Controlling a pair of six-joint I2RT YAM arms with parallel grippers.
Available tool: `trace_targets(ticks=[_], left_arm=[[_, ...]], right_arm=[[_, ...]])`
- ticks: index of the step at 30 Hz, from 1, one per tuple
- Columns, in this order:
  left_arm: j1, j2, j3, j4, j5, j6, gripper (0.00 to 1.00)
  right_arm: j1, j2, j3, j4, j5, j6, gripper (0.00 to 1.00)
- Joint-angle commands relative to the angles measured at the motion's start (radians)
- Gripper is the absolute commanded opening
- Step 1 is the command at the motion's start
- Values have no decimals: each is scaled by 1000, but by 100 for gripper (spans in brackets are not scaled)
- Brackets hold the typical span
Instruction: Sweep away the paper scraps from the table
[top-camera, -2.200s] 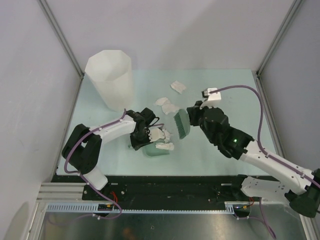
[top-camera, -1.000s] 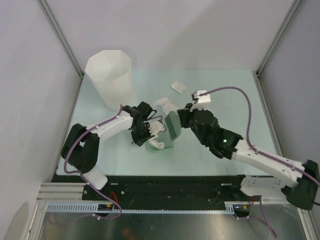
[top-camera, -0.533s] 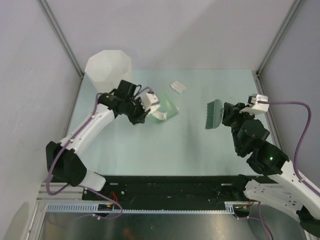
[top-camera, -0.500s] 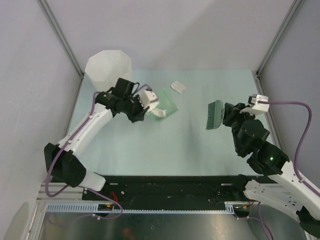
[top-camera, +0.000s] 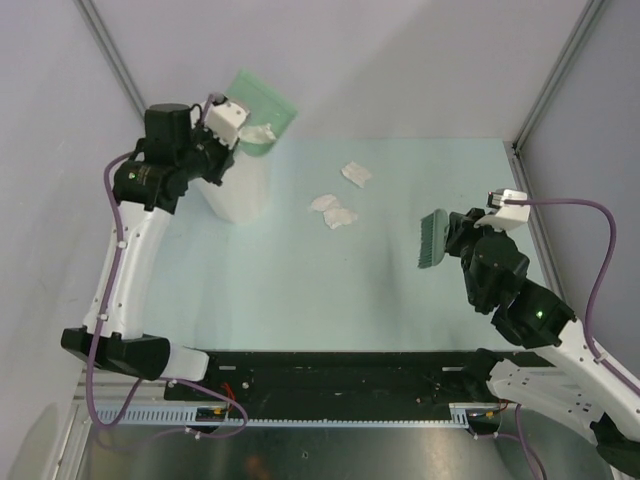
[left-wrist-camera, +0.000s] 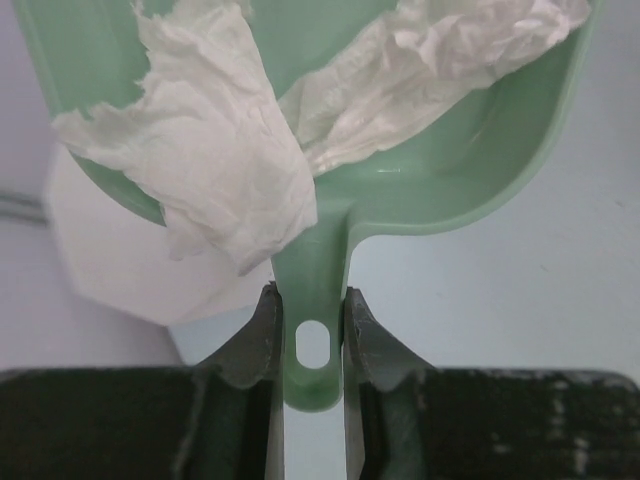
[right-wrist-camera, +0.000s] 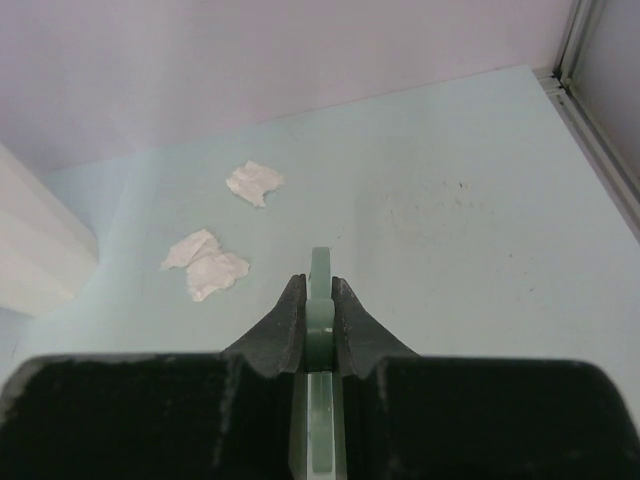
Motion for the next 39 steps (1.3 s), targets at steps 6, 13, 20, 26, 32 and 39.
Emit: trace_targets(ticks=[6,13,20,26,32,39], left_arm=[[42,77,212,-16,-540,107,0],[42,209,370,-8,-922,342,0],[5,305,427,90,-1204,618,0],[-38,287,280,208,-1272,825,0],[-92,223,80,343,-1321,975,1],[-104,218,26,438,-1338,1031,1]], right_arm=[[-5,10,-2,29,-34,9,0],[-7,28,-17,51,-60,13,0],[-5,48,-23,69,-98,16,0],[-4,45,-26,72,-104,12,0],[-4,48,-32,83,-116,15,0],[-2,53,-34,94,-133,6,0]])
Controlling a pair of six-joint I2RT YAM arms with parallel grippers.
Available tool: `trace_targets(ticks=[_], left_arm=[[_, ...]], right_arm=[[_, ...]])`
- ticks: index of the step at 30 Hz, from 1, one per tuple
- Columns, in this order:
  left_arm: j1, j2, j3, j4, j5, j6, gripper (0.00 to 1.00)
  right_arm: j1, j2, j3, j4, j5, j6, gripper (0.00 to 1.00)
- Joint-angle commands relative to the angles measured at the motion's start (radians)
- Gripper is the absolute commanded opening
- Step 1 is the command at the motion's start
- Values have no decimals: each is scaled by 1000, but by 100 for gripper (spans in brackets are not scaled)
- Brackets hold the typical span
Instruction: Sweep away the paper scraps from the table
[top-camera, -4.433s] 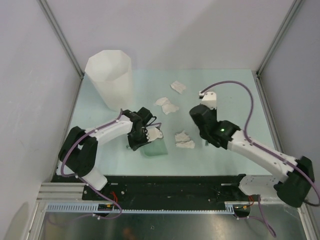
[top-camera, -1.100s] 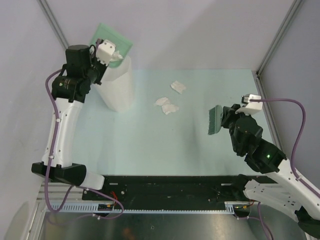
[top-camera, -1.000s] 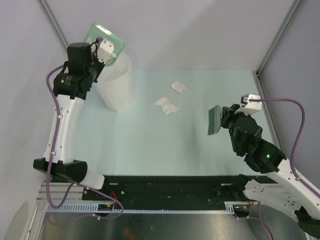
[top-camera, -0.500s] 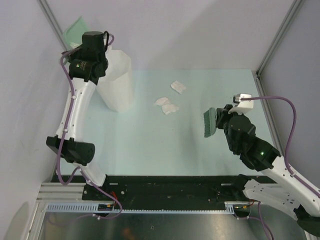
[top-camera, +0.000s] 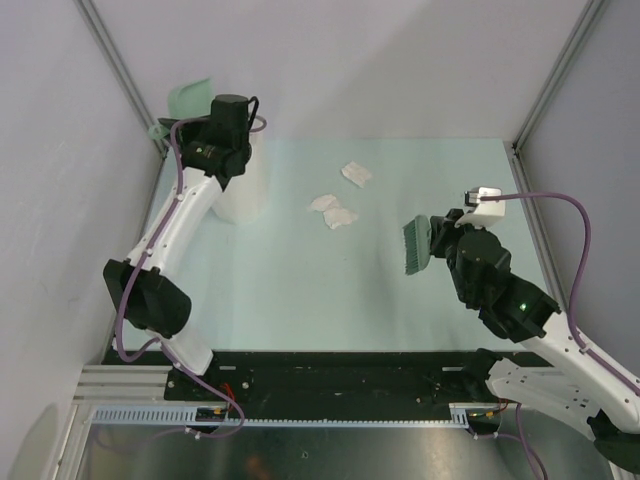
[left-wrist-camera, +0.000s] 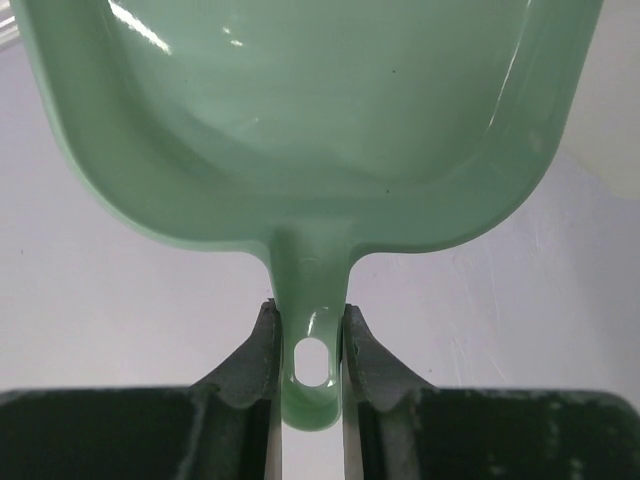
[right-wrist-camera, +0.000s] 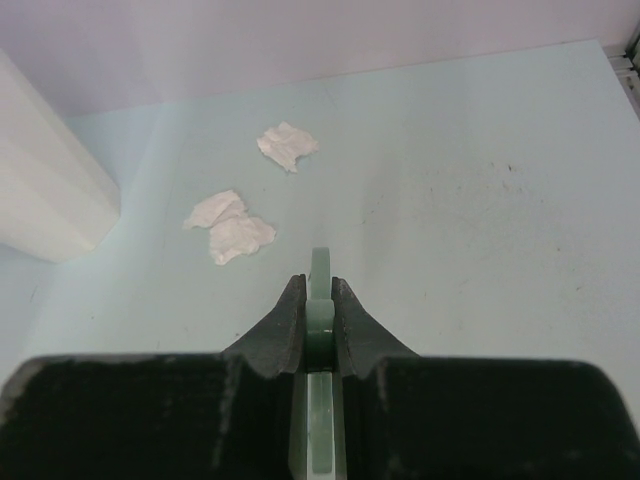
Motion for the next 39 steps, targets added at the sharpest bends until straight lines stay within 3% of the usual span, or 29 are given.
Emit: trace_targets(ticks=[1,8,12,13,17,20,23,27,29,33,39], left_arm=[[-5,-65,2,142,-55,85,1],[-18,-74,10,220,-37,105,1],[-46,-132,11,223,84,9,0],[-67,-157,-4,223,170,-12,0],[-112,-275,-64,221,261,-111,0],[-132,-329,-137,221,331,-200,0],[-147,-407,-214,215,394,-311,0],[-152,-459,-245,97,509,-520,0],[-152,-471,-237,-11,587,-603,0],[-152,-481,-240,-183,892,-818,0],[-152,-510,-354,-259,1080,-891,0]], right_arm=[[0,0,1,58,-13,1,0],[0,16,1,72,-27,-7,0],[-1,56,-9,120,-48,-66,0],[-3,68,-16,143,-73,-95,0],[-7,170,-20,306,-186,-293,0],[-35,257,-20,472,-277,-324,0],[-99,352,-20,630,-416,-251,0],[-187,509,23,764,-536,-11,0],[-227,630,79,789,-555,82,0],[-271,818,161,804,-547,303,0],[-311,983,204,835,-489,456,0]])
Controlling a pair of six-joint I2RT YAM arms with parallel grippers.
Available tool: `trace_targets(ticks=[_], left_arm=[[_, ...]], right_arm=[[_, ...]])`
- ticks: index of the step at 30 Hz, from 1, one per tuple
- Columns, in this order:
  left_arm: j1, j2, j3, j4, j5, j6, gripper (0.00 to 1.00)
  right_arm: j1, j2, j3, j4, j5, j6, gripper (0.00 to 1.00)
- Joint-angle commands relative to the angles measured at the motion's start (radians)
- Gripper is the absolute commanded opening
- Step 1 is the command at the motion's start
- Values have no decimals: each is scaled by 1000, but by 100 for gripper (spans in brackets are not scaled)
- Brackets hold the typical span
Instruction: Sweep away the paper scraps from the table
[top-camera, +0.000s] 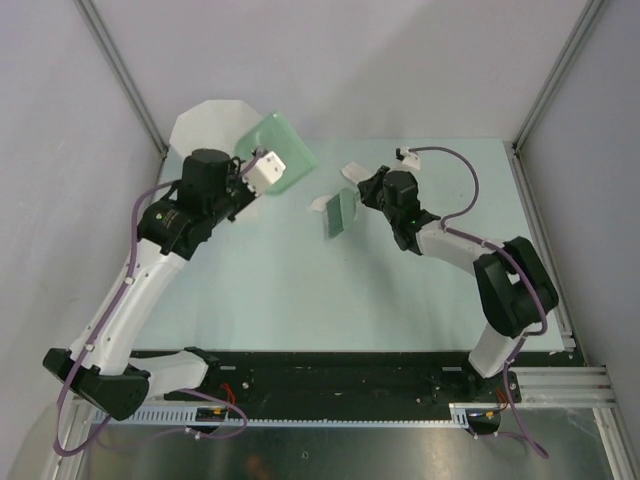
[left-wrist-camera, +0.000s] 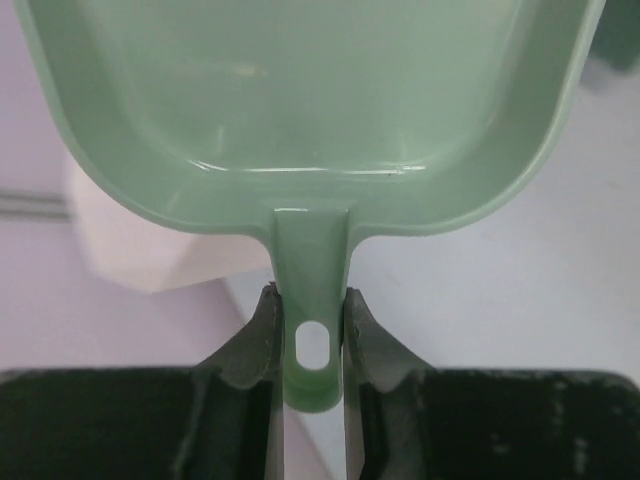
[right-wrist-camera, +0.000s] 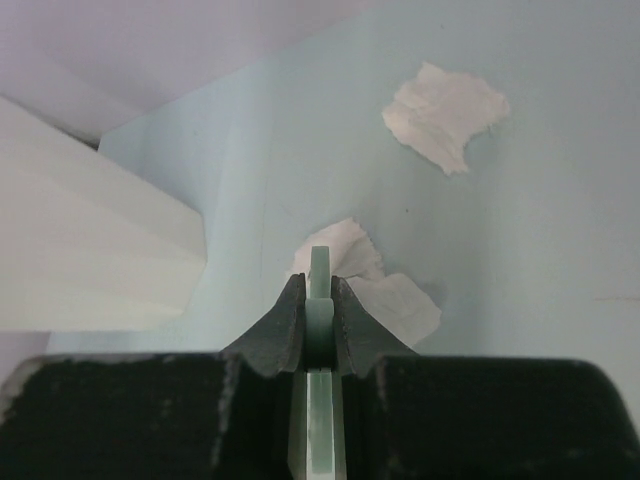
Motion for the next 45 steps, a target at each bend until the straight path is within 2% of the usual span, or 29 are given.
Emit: trace_targets(ticks=[1,7,11,14,20,22,26,30,34,35,37,39,41,45], left_arm=[[-6,-37,-74,-85,208,-132,0],[-5,-37,-145,-85,241,-127,0],[-5,-16,-172,-84,274,-132,0],[-6,10,-198,-85,290,-132,0],[-5,61,-249,-84,308,-120,0],[-6,81,-267,-85,326,-114,0],[-26,140,-298,-85,328,-97,0],[-62,200,-327,-85,319,-89,0],[-86,263,-349,-85,311,-86,0],[-92,280,-350,-85,305,-86,0],[-100,328,-349,-85,291,-86,0],[-111,371,-346,-85,282,-86,0],[-123,395,-339,-85,279,-83,0],[-138,460,-329,-87,271,-75,0]], right_arm=[[-30,66,67,47,39,179,0],[-62,60,62,-270,107,231,0],[-63,-32,-49,-317,87,207,0],[-63,-170,-174,-312,81,214,0],[-73,-496,-338,-456,144,182,0],[-74,-581,-349,-502,127,136,0],[-74,-760,-340,-484,-41,-6,0],[-76,-826,-277,-515,-103,-103,0],[-74,-773,-207,-617,42,-247,0],[-74,-742,-188,-645,135,-279,0],[-71,-640,-128,-696,206,-391,0],[-65,-553,-97,-702,291,-473,0],[-63,-514,-71,-699,332,-487,0],[-4,-429,-70,-609,444,-553,0]])
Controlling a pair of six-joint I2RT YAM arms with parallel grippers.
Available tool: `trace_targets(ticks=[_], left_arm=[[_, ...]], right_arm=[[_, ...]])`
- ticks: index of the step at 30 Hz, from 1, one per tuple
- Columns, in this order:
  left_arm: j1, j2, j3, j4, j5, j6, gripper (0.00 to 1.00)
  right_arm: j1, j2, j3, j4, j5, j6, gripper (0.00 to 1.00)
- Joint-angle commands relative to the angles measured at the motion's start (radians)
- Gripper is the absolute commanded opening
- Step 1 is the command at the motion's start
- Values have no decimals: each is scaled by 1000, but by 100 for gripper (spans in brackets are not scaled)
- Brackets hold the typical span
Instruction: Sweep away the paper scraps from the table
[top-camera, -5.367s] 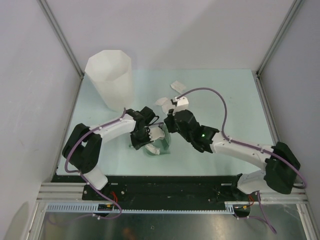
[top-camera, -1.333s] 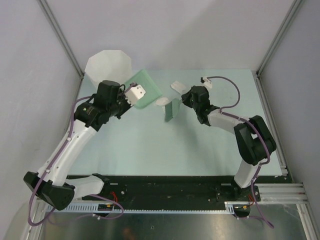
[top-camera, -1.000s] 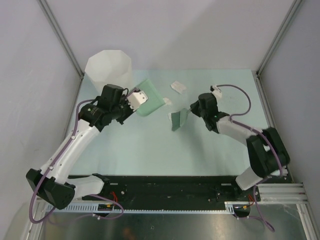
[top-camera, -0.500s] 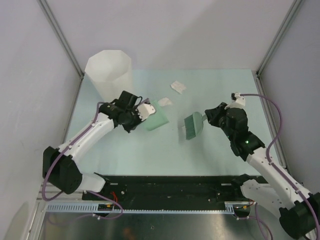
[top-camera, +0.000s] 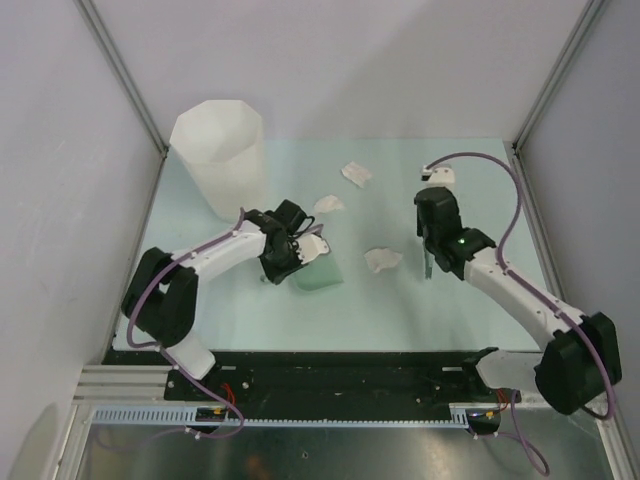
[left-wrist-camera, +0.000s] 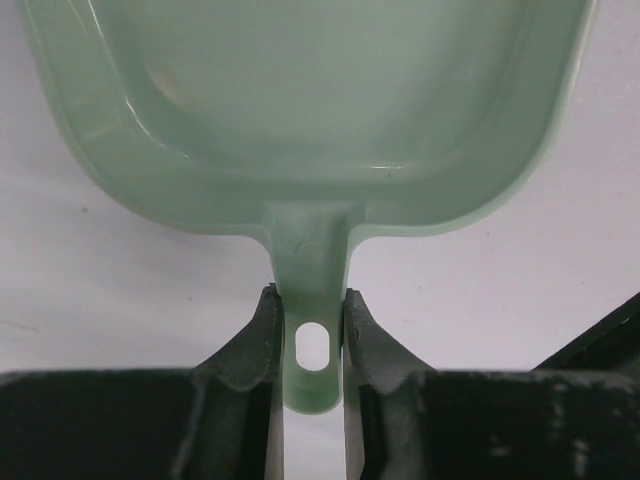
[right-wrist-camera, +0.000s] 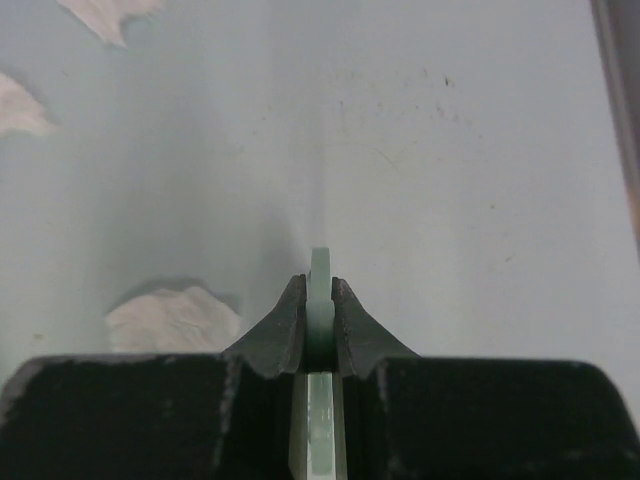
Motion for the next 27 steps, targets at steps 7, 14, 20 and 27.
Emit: trace_targets(ticks=[7,14,20,27], left_arm=[[-24,112,35,6,3,37,0],[-24,147,55,1,26,40,0],[-24,149,66,-2,51,45,0],[-25,141,79,-2,94,40,0]], right_arm=[[237,198,44,149,185,-142,0],[302,164,108,197,-253,5,0],[275,-22,107,303,-540,97,0],[239,-141,107,82,-34,80,0]])
